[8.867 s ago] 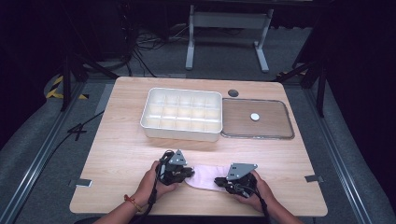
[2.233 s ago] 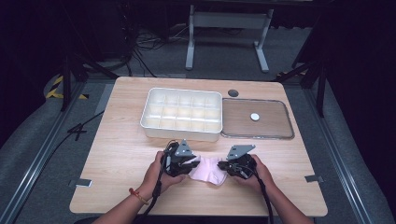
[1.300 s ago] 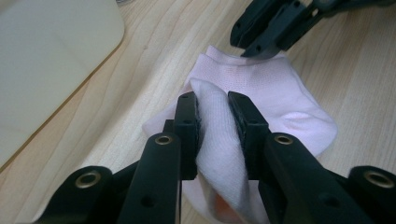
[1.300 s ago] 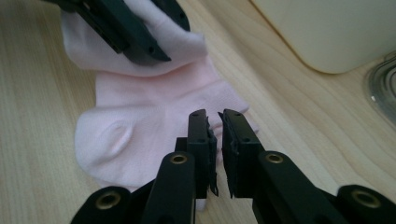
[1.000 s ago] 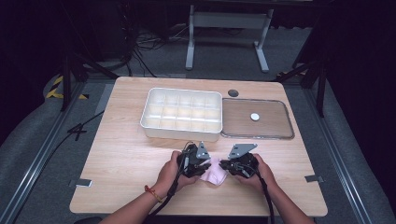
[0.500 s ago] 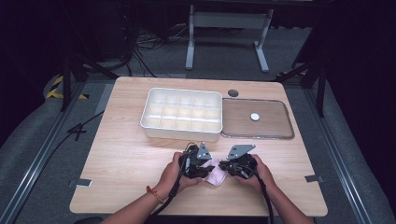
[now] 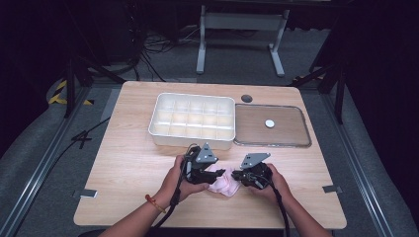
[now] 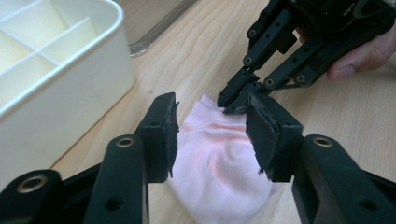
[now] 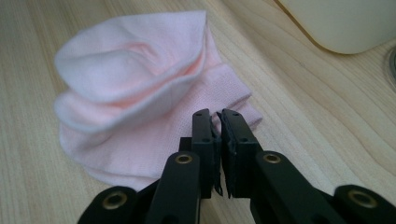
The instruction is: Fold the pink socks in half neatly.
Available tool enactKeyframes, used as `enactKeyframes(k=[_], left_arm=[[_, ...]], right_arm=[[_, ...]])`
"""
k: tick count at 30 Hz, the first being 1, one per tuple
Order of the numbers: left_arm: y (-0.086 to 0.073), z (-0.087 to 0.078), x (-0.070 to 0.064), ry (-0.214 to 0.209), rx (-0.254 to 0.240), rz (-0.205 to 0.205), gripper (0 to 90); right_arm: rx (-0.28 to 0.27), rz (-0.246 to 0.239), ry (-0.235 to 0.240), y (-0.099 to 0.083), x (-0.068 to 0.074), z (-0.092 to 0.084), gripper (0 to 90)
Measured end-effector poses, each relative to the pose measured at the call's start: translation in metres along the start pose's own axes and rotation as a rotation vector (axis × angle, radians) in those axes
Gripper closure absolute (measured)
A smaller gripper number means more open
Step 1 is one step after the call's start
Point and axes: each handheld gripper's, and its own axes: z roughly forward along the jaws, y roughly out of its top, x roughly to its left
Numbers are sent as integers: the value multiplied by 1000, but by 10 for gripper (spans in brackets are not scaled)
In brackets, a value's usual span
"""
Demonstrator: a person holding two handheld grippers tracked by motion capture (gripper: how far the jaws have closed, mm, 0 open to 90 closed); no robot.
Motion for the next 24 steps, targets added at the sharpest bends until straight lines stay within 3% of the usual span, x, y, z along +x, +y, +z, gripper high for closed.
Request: enactKeyframes(k=[3,7,8,12,16,24], left_arm=[[-8,-3,5,-11,16,-4,605],[-21,6,3,-43,75,27,715],[-28,14,1,-72,112,47,733],[-33,23,-4,-97,142,69,771],[-35,36,-8,-119,146,74,772],[-36,46,-12,-118,138,64,753]], right_arm=[[1,0,1,0,0,0,845],[1,2,1,0,0,0,845],[1,3,2,0,0,0,846],[0,4,2,0,0,0,846],[-4,3,4,-1,0,0,846],[-6,1,-6,-1,0,1,833]])
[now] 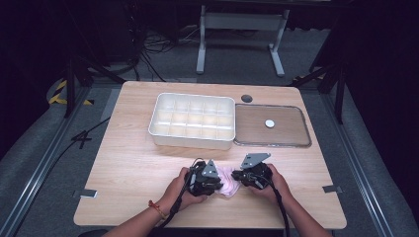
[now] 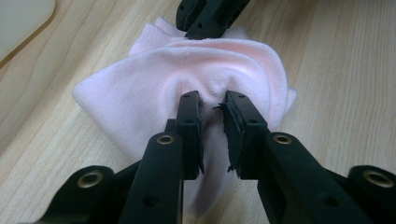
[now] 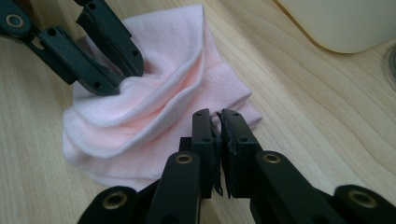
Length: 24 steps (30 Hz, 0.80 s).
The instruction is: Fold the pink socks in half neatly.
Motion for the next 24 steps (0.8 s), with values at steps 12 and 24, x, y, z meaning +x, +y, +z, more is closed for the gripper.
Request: enactKeyframes(k=[12,24], left_arm=[[-2,-1,1,-10,-19,-25,653],[-20,-27,15,54,-74,-113,473]], right_arm=[[-151,-63,36,20,26,-17,871],[-19,-87,37,10,27,6,879]])
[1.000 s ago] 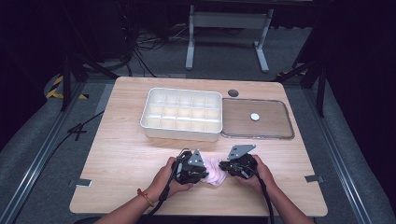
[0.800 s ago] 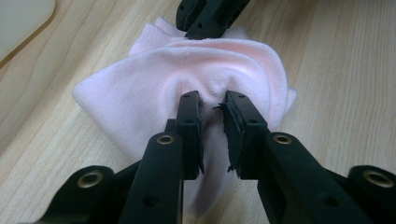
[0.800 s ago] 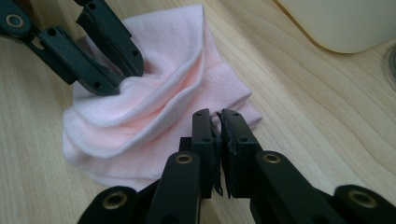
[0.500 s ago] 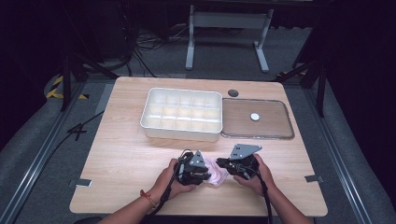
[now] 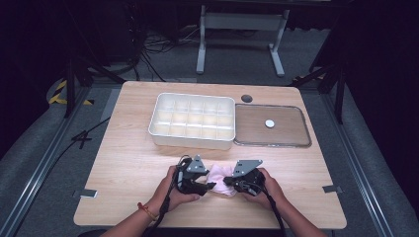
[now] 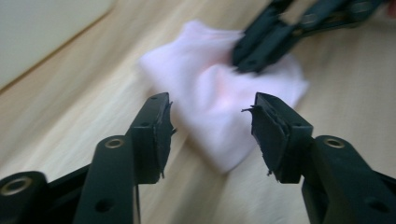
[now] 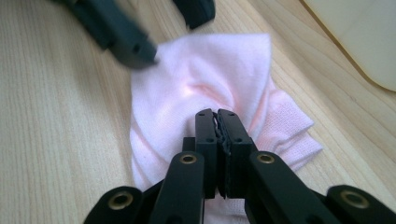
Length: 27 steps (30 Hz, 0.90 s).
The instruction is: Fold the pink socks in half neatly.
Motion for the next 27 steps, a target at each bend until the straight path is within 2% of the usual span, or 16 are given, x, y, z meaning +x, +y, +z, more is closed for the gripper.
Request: enactKeyframes(k=[1,3,8,11,13,14,15,18,21,23,24,27], left_arm=[[-3,-1,5,15,6,-22,471],[-6,1,7,13,5,-52,456],[-8,11,5,-8,34,-64,411],[-7,12,5,2,37,-43,405],[-7,13,4,2,29,-46,399],[-8,12,4,9,40,-23,395],[-9,13,3,14,29,-8,395],[-11,14,4,12,17,12,382],[-11,14,5,11,10,14,380],[-11,14,6,4,7,2,381],[-12,14,6,7,6,-1,382],[-11,14,7,5,6,-13,381]], right_arm=[[2,-2,0,0,0,0,882],[-1,-1,-1,0,1,1,884],[-11,5,-3,-2,1,1,883],[-8,4,-7,-1,1,1,882],[-4,7,-9,0,2,0,874],[-4,7,-9,0,2,0,874],[-6,-5,-13,2,3,-2,867],[-26,-14,-12,5,1,-11,874],[-5,-26,-26,3,0,-10,874],[31,-20,8,0,-3,-5,873],[30,-24,25,-2,-4,-4,874],[28,-19,31,-2,-4,-3,875]])
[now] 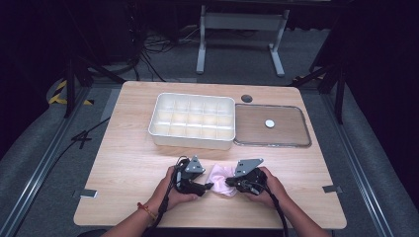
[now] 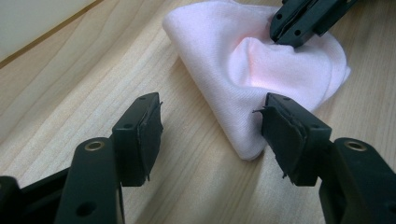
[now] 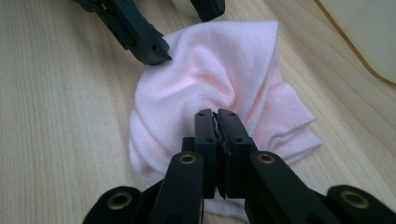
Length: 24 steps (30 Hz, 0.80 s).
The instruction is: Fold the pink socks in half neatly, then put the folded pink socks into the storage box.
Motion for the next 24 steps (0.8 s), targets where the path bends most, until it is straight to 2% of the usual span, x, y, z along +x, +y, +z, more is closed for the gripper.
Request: enactKeyframes(k=[4,8,10,11,18,23,24], left_arm=[[1,-1,6,-9,3,-27,383],[-1,-5,13,5,2,-55,401],[-1,-7,16,9,15,-55,401],[-1,-7,16,12,12,-71,400],[0,-7,18,-42,-8,-126,402],[4,-8,16,-60,-47,-112,453],[5,-8,16,-63,-43,-111,459]], right_arm=[[-18,12,1,-1,1,2,879],[-29,19,-6,1,2,5,881],[-34,20,-1,2,2,6,882],[-35,21,-2,2,2,7,882],[-38,31,-12,3,3,8,882],[-39,28,-10,3,3,8,883],[-39,31,-9,3,3,8,883]])
